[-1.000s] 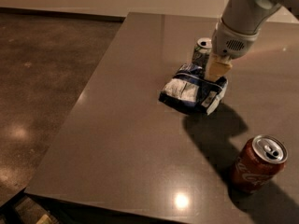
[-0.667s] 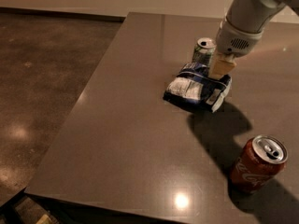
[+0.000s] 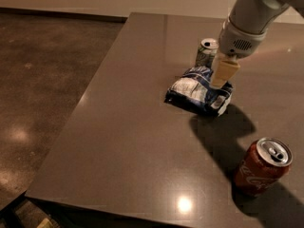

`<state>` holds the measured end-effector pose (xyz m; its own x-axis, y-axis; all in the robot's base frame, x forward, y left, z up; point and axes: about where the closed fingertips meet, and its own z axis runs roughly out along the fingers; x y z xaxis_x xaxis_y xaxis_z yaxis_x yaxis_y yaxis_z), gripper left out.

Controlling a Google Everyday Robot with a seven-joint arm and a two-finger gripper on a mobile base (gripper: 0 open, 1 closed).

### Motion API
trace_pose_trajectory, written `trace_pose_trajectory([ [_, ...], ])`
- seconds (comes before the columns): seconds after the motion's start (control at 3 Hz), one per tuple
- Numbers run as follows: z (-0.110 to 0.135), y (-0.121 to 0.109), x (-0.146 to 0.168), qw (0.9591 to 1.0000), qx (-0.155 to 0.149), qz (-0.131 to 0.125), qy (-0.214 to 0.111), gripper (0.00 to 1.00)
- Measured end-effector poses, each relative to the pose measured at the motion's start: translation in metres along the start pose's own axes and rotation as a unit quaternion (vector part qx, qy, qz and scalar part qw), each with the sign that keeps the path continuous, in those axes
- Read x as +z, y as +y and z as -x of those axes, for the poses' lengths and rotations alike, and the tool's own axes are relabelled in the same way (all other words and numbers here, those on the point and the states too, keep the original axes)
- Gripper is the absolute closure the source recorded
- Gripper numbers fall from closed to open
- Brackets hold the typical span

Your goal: Move blue chip bag near 7up can

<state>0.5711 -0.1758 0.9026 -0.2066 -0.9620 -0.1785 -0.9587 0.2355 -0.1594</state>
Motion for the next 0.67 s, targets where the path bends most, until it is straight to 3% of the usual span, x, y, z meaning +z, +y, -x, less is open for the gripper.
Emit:
trace_pose_trajectory([
  [0.33, 0.0014, -0.001, 0.0009, 1.0, -0.001, -0.002, -0.001, 0.0],
  [0.67, 0.0014, -0.0011, 0.0009, 1.0, -0.001, -0.002, -0.001, 0.0],
])
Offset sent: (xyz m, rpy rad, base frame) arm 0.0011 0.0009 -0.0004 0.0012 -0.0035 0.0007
